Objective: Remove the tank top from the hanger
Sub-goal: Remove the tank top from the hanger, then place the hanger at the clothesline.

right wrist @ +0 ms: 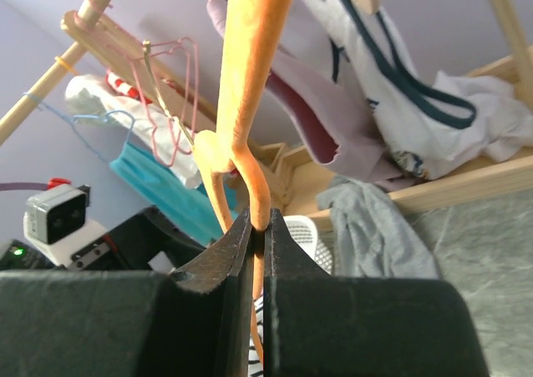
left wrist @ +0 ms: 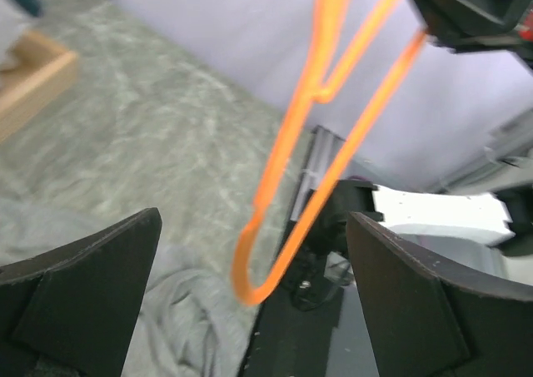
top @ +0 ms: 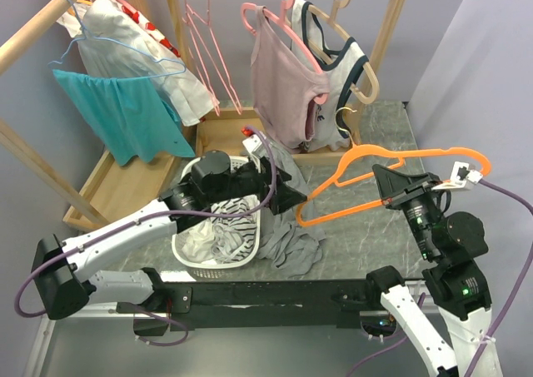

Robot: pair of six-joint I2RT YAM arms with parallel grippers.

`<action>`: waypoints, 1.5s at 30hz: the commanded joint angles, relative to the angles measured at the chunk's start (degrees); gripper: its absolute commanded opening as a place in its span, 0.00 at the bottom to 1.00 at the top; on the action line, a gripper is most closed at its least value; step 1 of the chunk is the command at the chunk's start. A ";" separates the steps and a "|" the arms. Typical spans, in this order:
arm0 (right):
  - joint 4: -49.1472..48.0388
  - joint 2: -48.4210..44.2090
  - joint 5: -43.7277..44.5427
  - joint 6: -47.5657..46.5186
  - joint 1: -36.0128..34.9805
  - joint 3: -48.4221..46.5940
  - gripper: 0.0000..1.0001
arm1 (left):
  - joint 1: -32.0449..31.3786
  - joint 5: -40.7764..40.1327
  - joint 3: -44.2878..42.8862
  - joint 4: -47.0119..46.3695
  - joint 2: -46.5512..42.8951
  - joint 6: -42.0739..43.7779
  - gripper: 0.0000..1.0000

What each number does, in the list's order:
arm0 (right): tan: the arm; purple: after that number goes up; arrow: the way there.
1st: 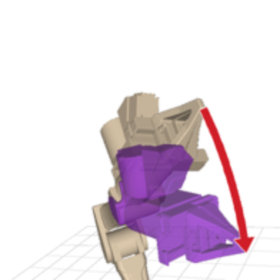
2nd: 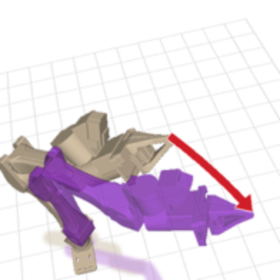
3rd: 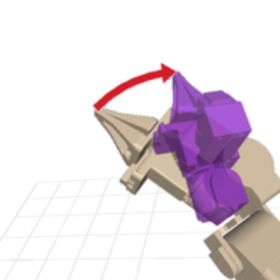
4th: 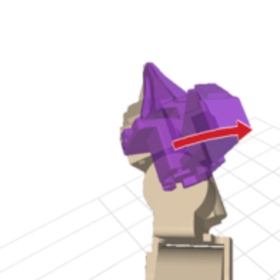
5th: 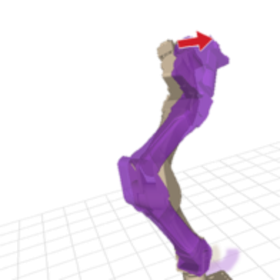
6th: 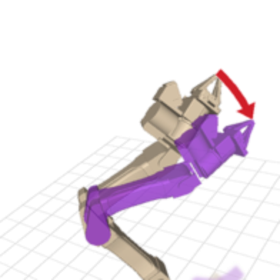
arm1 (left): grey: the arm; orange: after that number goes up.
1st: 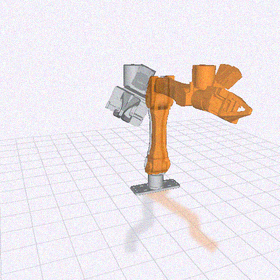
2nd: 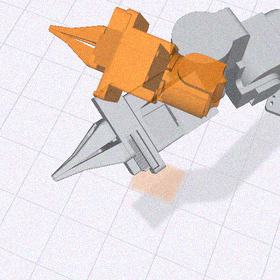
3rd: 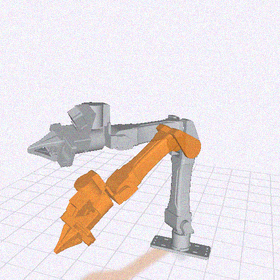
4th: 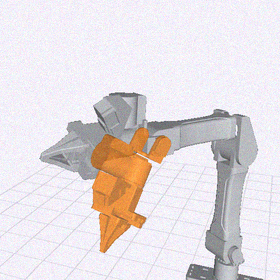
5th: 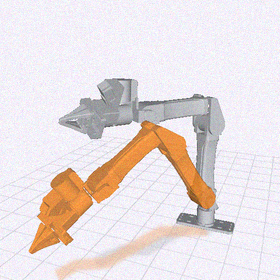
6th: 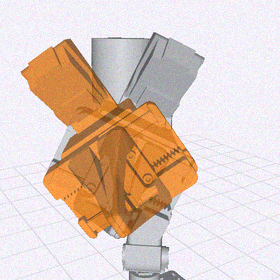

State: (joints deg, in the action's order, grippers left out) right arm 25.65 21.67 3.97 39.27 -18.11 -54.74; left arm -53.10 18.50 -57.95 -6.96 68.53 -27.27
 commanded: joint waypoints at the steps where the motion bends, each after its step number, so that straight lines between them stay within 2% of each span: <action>1: -6.92 1.53 -3.79 3.09 0.18 0.42 0.00 | 0.10 9.96 2.05 -9.82 1.43 -2.26 0.99; 8: -11.06 1.53 -8.62 7.22 0.27 0.86 0.00 | 0.02 14.72 5.30 -11.67 1.25 -1.83 0.99; 18: -15.28 0.30 -8.63 11.45 0.09 3.32 0.00 | 0.02 18.50 7.85 -16.15 0.91 -5.78 0.97; 19: -14.93 0.30 -8.28 11.45 0.18 3.24 0.00 | 0.02 18.59 7.86 -15.72 0.73 -6.04 0.88; 21: -15.01 0.04 -7.40 11.27 0.18 3.67 0.00 | 0.02 18.94 8.03 -14.67 0.29 -5.61 0.78; 22: -15.62 -0.14 -7.31 11.27 0.18 3.94 0.00 | 0.02 19.11 8.21 -14.31 0.02 -5.43 0.65; 25: -16.42 -0.31 -7.04 11.36 0.18 4.56 0.00 | 0.02 19.20 8.82 -13.08 -1.03 -5.17 0.43; 30: -16.51 0.30 -6.43 10.92 0.18 4.12 0.00 | 0.02 19.38 9.00 -10.80 -2.35 -4.64 0.24; 31: -16.51 0.30 -6.43 10.83 0.18 4.03 0.00 | 0.02 19.29 8.91 -10.44 -2.52 -4.29 0.15; 33: -16.68 0.39 -6.60 10.66 0.18 4.11 0.00 | 0.02 19.12 9.09 -10.09 -2.96 -4.20 0.04; 34: -16.77 0.48 -6.86 10.74 0.18 4.12 0.00 | 0.02 19.20 9.00 -10.18 -2.97 -4.02 0.01; 36: -16.77 0.74 -7.57 10.74 0.18 4.12 0.01 | 0.10 19.55 8.65 -10.00 -2.79 -3.85 0.01; 39: -16.16 1.35 -9.06 10.31 0.18 3.77 0.18 | 0.02 19.12 7.07 -8.16 -2.44 -2.80 0.01; 40: -15.63 1.44 -9.41 9.96 0.18 3.76 0.37 | 0.02 18.77 6.54 -6.76 -2.35 -2.01 0.01; 43: -13.79 0.83 -8.98 8.90 0.26 3.94 0.62 | 0.02 18.24 5.31 -4.13 -2.35 0.10 0.01; 45: -12.12 -0.14 -7.58 8.29 0.18 3.85 0.69 | 0.02 17.97 4.70 -2.89 -2.44 0.72 0.01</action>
State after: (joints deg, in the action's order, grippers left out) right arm 13.30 22.35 -4.60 49.63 -18.11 -50.13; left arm -53.23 37.58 -49.95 -12.95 66.81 -29.61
